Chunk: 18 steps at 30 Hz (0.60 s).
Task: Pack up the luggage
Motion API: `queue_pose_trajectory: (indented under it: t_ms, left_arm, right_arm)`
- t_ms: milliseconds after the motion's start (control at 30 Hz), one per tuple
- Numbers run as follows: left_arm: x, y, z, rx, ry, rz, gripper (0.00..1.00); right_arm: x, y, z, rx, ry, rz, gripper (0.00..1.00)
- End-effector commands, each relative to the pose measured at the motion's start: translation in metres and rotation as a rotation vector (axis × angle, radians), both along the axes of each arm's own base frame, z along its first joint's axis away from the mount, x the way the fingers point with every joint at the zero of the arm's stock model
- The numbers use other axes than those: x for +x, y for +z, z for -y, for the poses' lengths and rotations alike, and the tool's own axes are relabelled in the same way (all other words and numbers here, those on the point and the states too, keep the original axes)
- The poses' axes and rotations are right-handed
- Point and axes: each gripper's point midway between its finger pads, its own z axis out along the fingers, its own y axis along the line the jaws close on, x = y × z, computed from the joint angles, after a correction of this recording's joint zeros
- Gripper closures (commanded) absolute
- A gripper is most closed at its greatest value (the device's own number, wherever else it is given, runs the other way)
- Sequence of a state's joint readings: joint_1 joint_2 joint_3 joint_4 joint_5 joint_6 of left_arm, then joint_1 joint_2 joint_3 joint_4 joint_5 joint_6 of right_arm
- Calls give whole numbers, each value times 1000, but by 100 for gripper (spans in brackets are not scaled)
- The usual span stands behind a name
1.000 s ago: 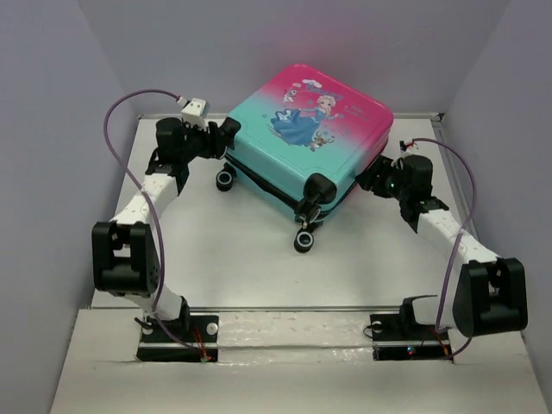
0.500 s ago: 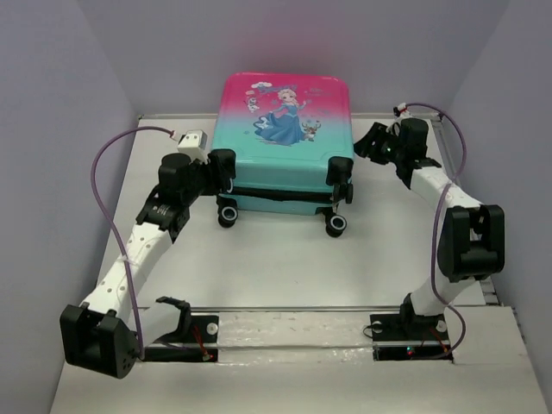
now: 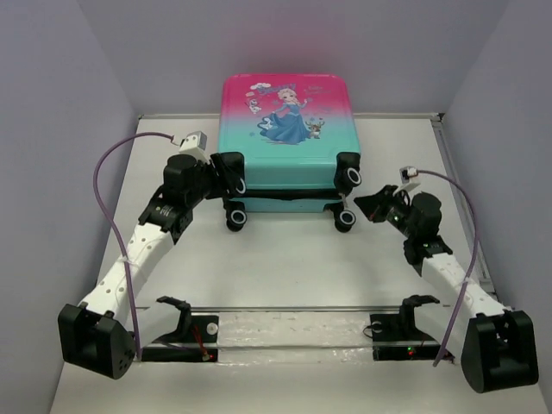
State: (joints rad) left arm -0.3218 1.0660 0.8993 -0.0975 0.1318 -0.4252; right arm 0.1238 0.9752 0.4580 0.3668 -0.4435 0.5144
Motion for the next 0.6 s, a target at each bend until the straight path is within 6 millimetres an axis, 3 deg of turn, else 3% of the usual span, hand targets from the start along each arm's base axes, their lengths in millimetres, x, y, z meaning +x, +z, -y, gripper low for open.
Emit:
queue_pose_trajectory:
  t_ms: [0, 33, 67, 100, 167, 233, 300, 433, 567]
  left_arm:
    - [-19, 133, 46, -219, -220, 376, 94]
    - [-20, 136, 44, -219, -210, 382, 94]
    - [-22, 141, 40, -220, -194, 399, 94]
    - [-22, 141, 38, -214, -187, 405, 94]
    - [-20, 141, 33, -206, -154, 406, 94]
    - [-22, 140, 32, -196, -156, 411, 94]
    - [-22, 139, 28, -186, -138, 418, 94]
    - [-23, 137, 24, -158, -126, 419, 94]
    - [-23, 135, 24, -140, -133, 413, 94]
  right_arm:
    - [-32, -7, -20, 42, 125, 89, 93]
    - [-40, -18, -24, 47, 141, 79, 92]
    - [-44, -11, -26, 71, 141, 118, 86]
    - [-46, -14, -26, 82, 140, 115, 86]
    - [-46, -24, -23, 85, 110, 108, 67]
    - [-36, -28, -21, 67, 88, 106, 51]
    - [-22, -19, -20, 39, 71, 138, 42]
    - [5, -27, -15, -36, 30, 124, 38]
    - [19, -35, -20, -94, 67, 127, 37]
